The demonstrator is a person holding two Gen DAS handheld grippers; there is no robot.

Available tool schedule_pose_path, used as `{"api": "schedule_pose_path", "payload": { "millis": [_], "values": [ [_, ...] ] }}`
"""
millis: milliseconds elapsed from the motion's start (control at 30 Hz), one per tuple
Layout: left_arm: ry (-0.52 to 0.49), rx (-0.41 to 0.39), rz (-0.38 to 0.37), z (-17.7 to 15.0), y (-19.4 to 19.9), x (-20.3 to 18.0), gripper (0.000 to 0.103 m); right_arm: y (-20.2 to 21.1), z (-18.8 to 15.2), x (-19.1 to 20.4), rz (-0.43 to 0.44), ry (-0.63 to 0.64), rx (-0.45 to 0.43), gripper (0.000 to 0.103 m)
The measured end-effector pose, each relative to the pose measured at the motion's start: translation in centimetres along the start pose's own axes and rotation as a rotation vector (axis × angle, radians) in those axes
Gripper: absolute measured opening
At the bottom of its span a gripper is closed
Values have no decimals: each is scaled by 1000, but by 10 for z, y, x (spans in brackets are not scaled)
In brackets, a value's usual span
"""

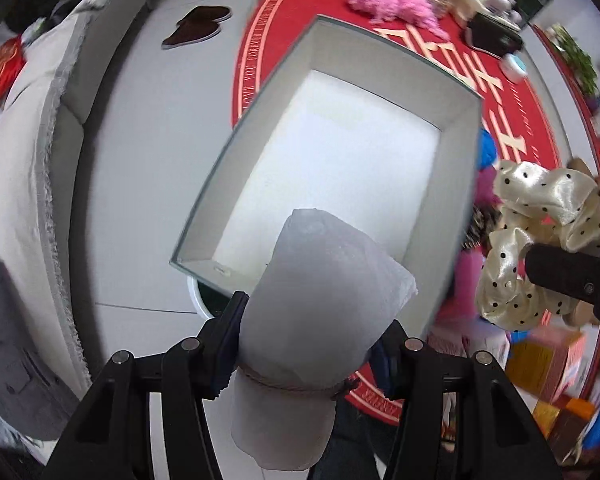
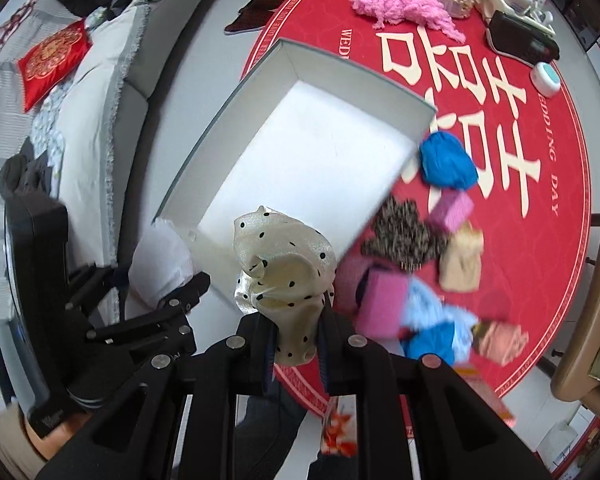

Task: Organize soft objects
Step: 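Lift both held items and carry them over the white box, then open both tools to drop the bundle and scrunchie into the box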

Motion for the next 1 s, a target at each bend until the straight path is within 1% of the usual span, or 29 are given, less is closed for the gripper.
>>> {"api": "schedule_pose_path", "payload": {
  "millis": [133,300,467,633,667,767,800,833,867,900,933,967,1000],
  "values": [
    [66,0,15,18,-13,12,56,-11,28,1,-2,-46,14,19],
    [85,9,23,32,-28,14,56,-27,46,1,-18,-60,34,19],
    [111,44,18,35,-45,16,56,-39,55,1,-26,-72,56,21],
    [110,59,11,39,-52,17,56,-49,60,3,-31,-73,70,21],
    [105,53,26,40,-53,19,56,-51,61,3,-31,-73,72,21],
    [110,62,24,41,-56,21,56,-55,63,5,-35,-64,75,21],
    [109,65,21,43,-57,19,59,-56,64,5,-37,-61,79,21],
    [106,65,16,44,-58,19,68,-57,65,5,-41,-58,79,21],
    [103,66,10,45,-59,18,84,-58,66,5,-47,-55,79,26],
    [99,69,14,45,-60,18,90,-58,66,5,-50,-54,83,39],
    [97,73,20,45,-61,19,97,-59,66,4,-51,-55,86,49],
    [97,80,27,44,-62,19,98,-58,66,4,-47,-59,82,68],
    [98,84,32,44,-62,20,98,-57,67,3,-44,-62,73,80]
  ]
}}
Point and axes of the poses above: each gripper's, at about its wrist camera, not at the fingertips, and y roughly against the way its jaws point, x to its left, z to its top, the point moved 7 cm from there along -y, roughly the way its jaws point, and after that the axes turned 8 degrees about -z, right-handed, at the moved point
